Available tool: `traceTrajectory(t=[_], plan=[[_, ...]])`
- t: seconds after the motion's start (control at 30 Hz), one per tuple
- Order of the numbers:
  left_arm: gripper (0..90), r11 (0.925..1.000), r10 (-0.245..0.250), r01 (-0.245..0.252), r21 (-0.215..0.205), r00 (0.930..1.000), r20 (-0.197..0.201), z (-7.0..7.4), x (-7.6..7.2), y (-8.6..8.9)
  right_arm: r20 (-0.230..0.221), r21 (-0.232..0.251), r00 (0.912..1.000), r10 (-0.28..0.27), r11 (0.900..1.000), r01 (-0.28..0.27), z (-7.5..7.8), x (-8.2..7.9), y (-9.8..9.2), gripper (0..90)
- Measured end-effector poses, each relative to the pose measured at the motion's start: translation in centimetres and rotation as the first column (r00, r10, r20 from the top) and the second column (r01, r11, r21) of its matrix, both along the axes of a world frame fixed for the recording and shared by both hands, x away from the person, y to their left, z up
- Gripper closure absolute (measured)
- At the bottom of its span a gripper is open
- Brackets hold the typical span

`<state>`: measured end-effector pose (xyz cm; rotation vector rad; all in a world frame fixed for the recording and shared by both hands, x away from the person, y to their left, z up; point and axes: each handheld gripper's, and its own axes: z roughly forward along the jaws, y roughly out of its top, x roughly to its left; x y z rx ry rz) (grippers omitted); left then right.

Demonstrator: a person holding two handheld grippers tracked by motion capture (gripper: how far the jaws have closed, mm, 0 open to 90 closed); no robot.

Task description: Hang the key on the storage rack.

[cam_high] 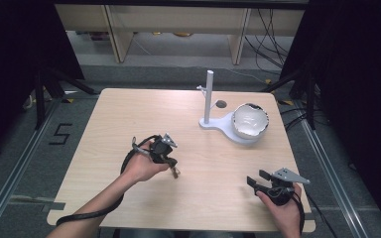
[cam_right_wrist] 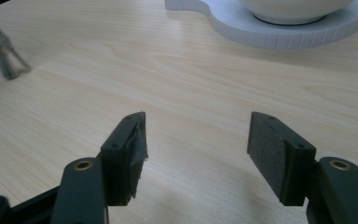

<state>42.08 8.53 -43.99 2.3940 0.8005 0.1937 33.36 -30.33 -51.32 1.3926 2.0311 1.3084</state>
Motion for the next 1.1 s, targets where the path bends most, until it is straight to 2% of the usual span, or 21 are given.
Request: traceTrajectory(t=[0.07, 0.1, 0.13, 0.17, 0.2, 0.37, 0.4, 0.47, 0.53, 0.57, 0.6, 0.7, 0.77, 0.8, 0.83, 0.9, 0.93, 0.97, 1.03, 1.07, 1.1], plan=[[88.8, 0.9979, 0.034, -0.032, -0.056, 0.9986, 0.041, 0.2, 0.1, 0.3, 0.026, -0.025, 0.9996, 0.014, 1.0, -0.014, -0.1, 0.2, -0.2, 38.5], [88.8, 0.9979, 0.034, -0.032, -0.056, 0.9986, 0.041, 0.2, 0.1, 0.3, 0.026, -0.025, 0.9996, 0.014, 1.0, -0.014, -0.1, 0.2, -0.2, 38.5], [88.8, 0.9933, 0.052, -0.045, -0.106, 0.9965, 0.065, 0.3, 0.1, 0.6, 0.026, -0.024, 0.9996, 0.014, 1.0, -0.014, -0.1, 0.2, -0.2, 38.5], [88.8, 0.9908, 0.064, -0.054, -0.124, 0.9947, 0.08, 0.5, 0.2, 0.7, 0.025, -0.023, 0.9996, 0.016, 1.0, -0.016, -0.1, 0.2, -0.3, 38.4], [88.9, 0.9881, 0.076, -0.063, -0.14, 0.9929, 0.091, 0.5, 0.2, 0.8, 0.002, -0.002, 1.0, -0.002, 1.0, 0.002, 0.0, 0.0, -0.1, 38.5], [89.0, 0.9797, 0.102, -0.08, -0.184, 0.9889, 0.109, 0.6, 0.5, 1.0, 0.007, 0.021, 1.0, -0.001, 1.0, 0.001, -0.1, 0.1, 0.0, 38.5], [89.0, 0.9741, 0.111, -0.086, -0.209, 0.9874, 0.112, 0.7, 0.6, 1.0, 0.038, -0.024, 0.9992, 0.008, 1.0, -0.008, -0.1, 0.3, -0.4, 38.5], [89.0, 0.9714, 0.115, -0.088, -0.221, 0.9867, 0.115, 0.9, 0.7, 0.9, 0.043, -0.026, 0.9991, 0.008, 1.0, -0.007, -0.1, 0.3, -0.4, 38.5], [89.0, 0.9678, 0.123, -0.09, -0.235, 0.9836, 0.131, 1.1, 0.9, 0.9, 0.02, 0.012, 0.9998, -0.009, 1.0, 0.009, -0.1, 0.2, -0.2, 38.4], [89.0, 0.9624, 0.132, -0.093, -0.255, 0.9815, 0.139, 1.2, 1.0, 0.8, 0.053, -0.015, 0.9986, 0.004, 1.0, -0.004, -0.2, 0.4, -0.5, 38.4], [89.0, 0.9614, 0.135, -0.094, -0.259, 0.9804, 0.144, 1.3, 1.1, 0.9, 0.018, 0.023, 0.9997, -0.013, 1.0, 0.012, -0.2, 0.1, -0.2, 38.5], [89.0, 0.9565, 0.146, -0.098, -0.275, 0.9763, 0.16, 1.5, 1.4, 0.8, 0.02, 0.025, 0.9997, -0.013, 1.0, 0.013, -0.1, 0.1, -0.2, 38.4], [89.0, 0.9471, 0.168, -0.112, -0.301, 0.9715, 0.167, 1.8, 1.7, 0.8, 0.041, 0.009, 0.9991, 0.01, 1.0, -0.01, -0.2, 0.3, -0.4, 38.4], [89.0, 0.9477, 0.164, -0.109, -0.3, 0.9725, 0.165, 1.8, 1.9, 0.9, 0.042, 0.011, 0.9991, 0.011, 1.0, -0.012, -0.2, 0.3, -0.4, 38.4], [89.0, 0.9417, 0.177, -0.118, -0.315, 0.9698, 0.167, 1.9, 1.9, 0.9, 0.043, 0.011, 0.999, 0.011, 1.0, -0.011, -0.2, 0.3, -0.4, 38.4], [89.0, 0.9432, 0.17, -0.11, -0.313, 0.9704, 0.171, 1.9, 2.0, 1.0, 0.044, 0.009, 0.999, 0.011, 1.0, -0.011, -0.2, 0.2, -0.4, 38.4], [89.0, 0.9349, 0.183, -0.117, -0.335, 0.9678, 0.172, 2.1, 2.0, 1.0, 0.032, -0.007, 0.9994, 0.011, 1.0, -0.011, -0.1, 0.2, -0.4, 38.5], [89.0, 0.9349, 0.183, -0.117, -0.335, 0.9678, 0.172, 2.1, 2.0, 1.0, 0.032, -0.007, 0.9994, 0.011, 1.0, -0.011, -0.1, 0.2, -0.4, 38.5], [89.0, 0.9245, 0.208, -0.132, -0.358, 0.9609, 0.183, 2.4, 2.0, 1.0, -0.001, -0.002, 1.0, -0.001, 1.0, 0.001, 0.0, 0.0, 0.0, 38.7], [89.0, 0.9295, 0.201, -0.124, -0.347, 0.9602, 0.194, 2.6, 2.1, 1.2, 0.056, -0.03, 0.9983, 0.016, 0.999, -0.014, -0.2, 0.3, -0.2, 38.7], [89.0, 0.9295, 0.201, -0.124, -0.347, 0.9602, 0.194, 2.6, 2.1, 1.2, -0.008, -0.01, 0.9998, -0.016, 1.0, 0.016, 0.1, -0.2, 0.1, 38.7]])
